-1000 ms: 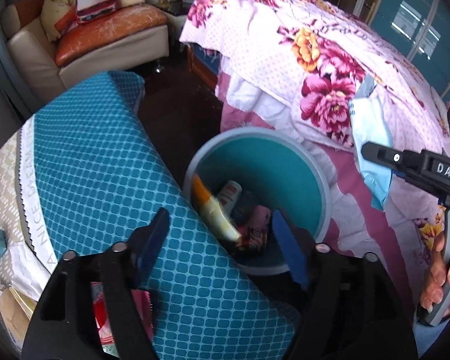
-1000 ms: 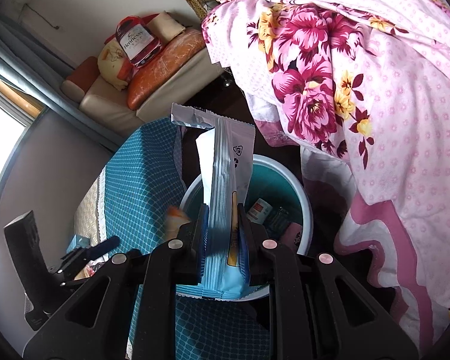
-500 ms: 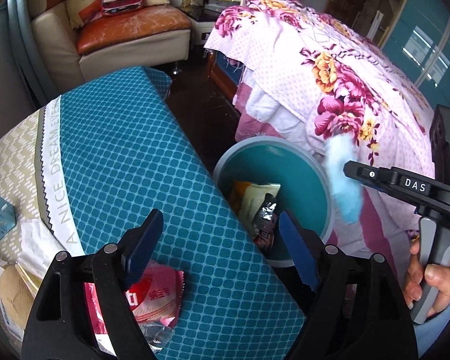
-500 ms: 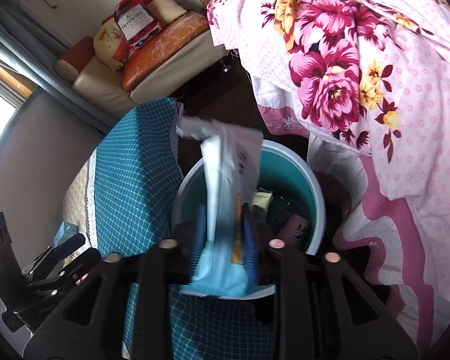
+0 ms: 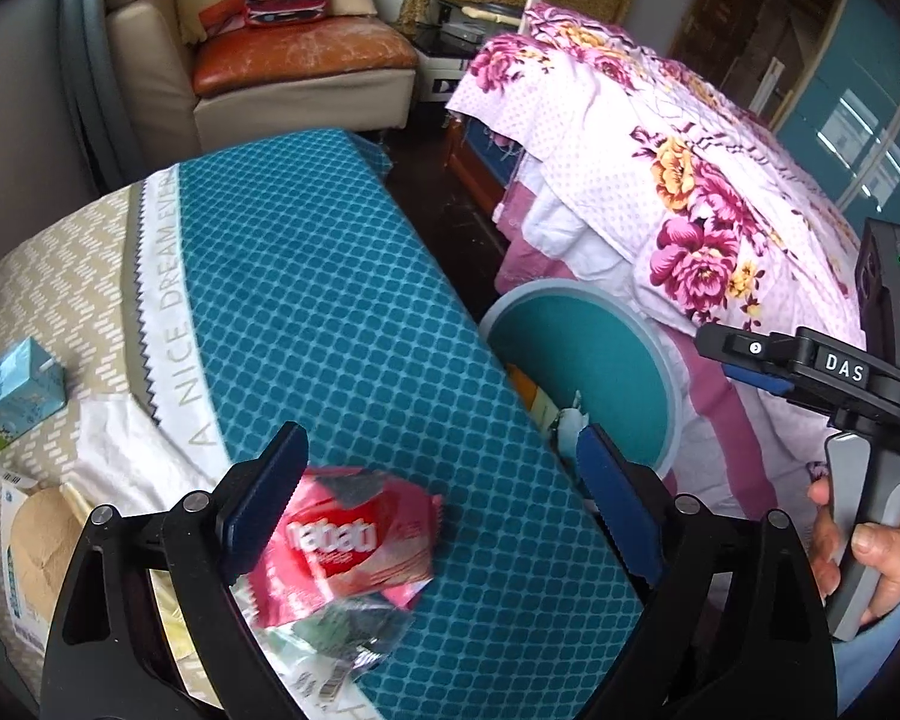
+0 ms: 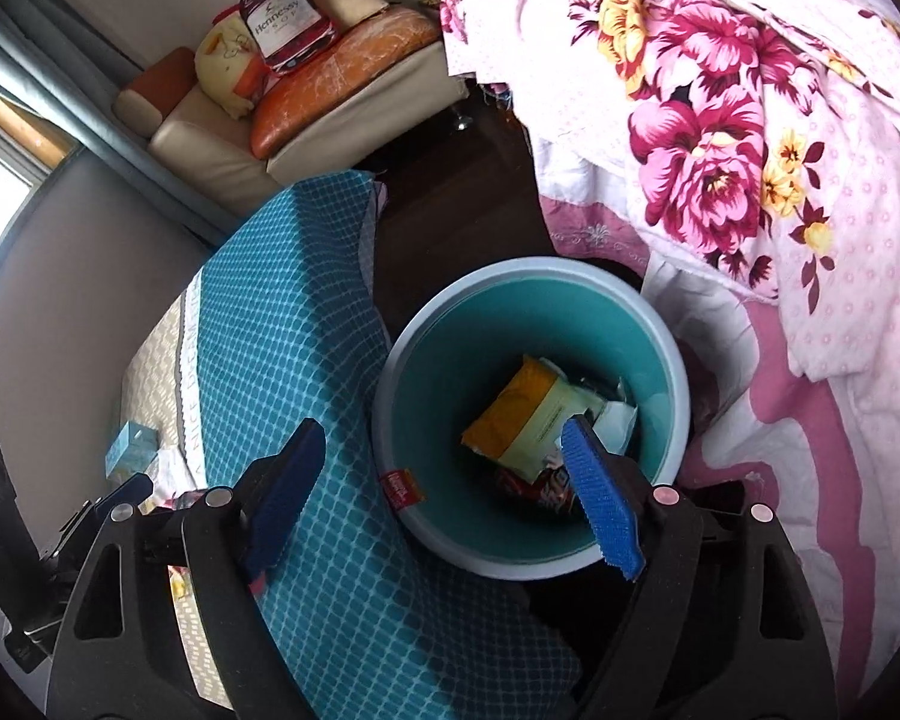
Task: Collect trash
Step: 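Drop the orange snack bag into the teal bin with left while right drops the wrapper in, then grasp the clear plastic packet with left while right grasps the red Tabati wafer bag, then carry the plastic packet to the teal bin and release with left while right drops the wafer bag in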
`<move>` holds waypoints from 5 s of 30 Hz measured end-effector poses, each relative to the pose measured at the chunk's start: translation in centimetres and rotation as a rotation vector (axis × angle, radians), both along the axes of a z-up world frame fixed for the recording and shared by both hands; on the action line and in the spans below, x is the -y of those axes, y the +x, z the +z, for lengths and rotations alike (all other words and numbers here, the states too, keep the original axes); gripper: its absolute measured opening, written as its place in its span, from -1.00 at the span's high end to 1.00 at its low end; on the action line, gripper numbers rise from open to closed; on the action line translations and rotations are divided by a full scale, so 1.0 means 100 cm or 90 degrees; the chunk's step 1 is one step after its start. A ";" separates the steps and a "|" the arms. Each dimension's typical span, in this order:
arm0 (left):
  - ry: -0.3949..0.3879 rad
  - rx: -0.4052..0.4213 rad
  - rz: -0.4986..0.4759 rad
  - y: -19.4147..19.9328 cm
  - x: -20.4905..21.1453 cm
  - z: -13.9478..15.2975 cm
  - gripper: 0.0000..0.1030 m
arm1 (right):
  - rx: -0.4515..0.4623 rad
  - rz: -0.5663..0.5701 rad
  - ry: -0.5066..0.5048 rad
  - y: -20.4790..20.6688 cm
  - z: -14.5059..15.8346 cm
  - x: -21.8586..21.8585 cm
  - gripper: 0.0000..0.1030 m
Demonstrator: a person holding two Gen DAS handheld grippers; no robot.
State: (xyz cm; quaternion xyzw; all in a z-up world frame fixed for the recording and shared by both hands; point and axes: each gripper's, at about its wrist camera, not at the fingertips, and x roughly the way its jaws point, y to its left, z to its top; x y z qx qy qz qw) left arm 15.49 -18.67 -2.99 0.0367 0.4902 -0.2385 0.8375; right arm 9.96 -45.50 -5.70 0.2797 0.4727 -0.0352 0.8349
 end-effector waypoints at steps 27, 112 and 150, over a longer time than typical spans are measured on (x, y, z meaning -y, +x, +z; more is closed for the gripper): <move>-0.066 -0.079 0.131 -0.053 -0.171 -0.041 -0.79 | -0.090 0.329 -0.129 0.018 -0.015 -0.204 -0.56; 0.045 0.002 0.017 -0.002 0.061 -0.009 0.11 | 0.080 0.003 0.000 -0.036 0.004 0.025 0.56; 0.009 -0.038 -0.029 0.020 0.077 -0.033 -0.77 | 0.025 -0.026 -0.019 -0.016 -0.012 0.043 0.56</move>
